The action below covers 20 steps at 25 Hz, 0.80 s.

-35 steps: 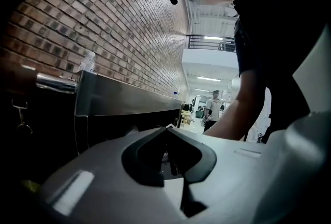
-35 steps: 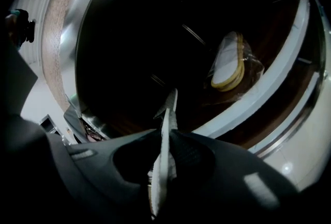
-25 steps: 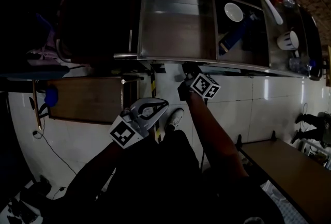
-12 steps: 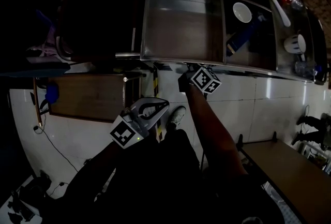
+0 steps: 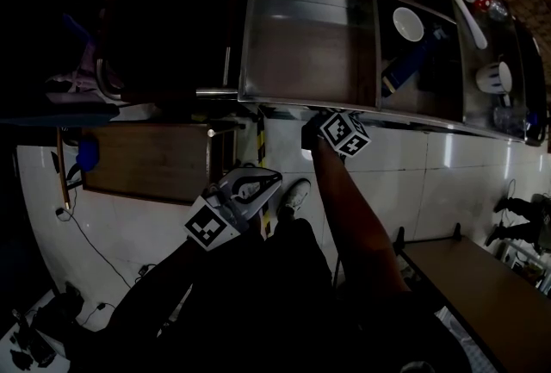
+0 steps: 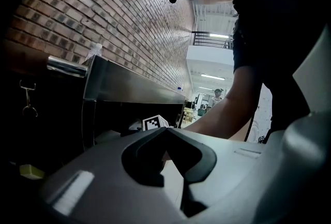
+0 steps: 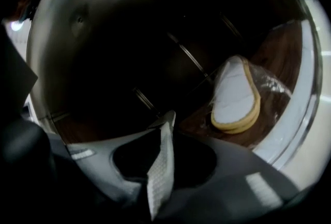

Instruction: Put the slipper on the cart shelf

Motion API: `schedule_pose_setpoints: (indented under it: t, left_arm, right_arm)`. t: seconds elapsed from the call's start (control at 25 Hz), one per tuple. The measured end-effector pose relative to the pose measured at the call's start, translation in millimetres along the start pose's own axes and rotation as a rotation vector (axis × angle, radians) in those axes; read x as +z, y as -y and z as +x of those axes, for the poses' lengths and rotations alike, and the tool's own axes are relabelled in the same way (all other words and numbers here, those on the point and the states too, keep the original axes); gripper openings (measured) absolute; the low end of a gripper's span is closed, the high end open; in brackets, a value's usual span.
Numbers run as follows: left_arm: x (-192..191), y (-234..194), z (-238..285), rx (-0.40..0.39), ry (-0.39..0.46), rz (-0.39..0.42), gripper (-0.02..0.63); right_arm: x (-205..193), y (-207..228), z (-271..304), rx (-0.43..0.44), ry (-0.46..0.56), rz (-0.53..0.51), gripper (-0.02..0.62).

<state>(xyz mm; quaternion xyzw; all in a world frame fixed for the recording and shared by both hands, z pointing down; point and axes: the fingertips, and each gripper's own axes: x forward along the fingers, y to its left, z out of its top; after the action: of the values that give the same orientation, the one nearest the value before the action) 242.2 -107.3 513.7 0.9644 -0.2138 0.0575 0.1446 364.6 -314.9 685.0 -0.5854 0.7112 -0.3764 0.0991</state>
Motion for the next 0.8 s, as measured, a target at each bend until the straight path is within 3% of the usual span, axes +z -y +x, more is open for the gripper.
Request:
schedule_pose_setpoints:
  t: [0.32, 0.68, 0.8]
  left_arm:
    - [-3.4, -0.3, -5.7, 0.018, -0.012, -0.016, 0.006]
    - [1.0, 3.4, -11.2, 0.043, 0.004, -0.02, 0.006]
    - [7.4, 1.3, -17.7, 0.066, 0.015, -0.01, 0.006]
  right_arm:
    - [10.3, 10.8, -5.6, -0.117, -0.01, -0.234, 0.114]
    - [15.3, -10.8, -18.0, -0.001, -0.077, -0.582, 0.124]
    - [14.7, -28.8, -46.4, 0.049, -0.088, -0.633, 0.124]
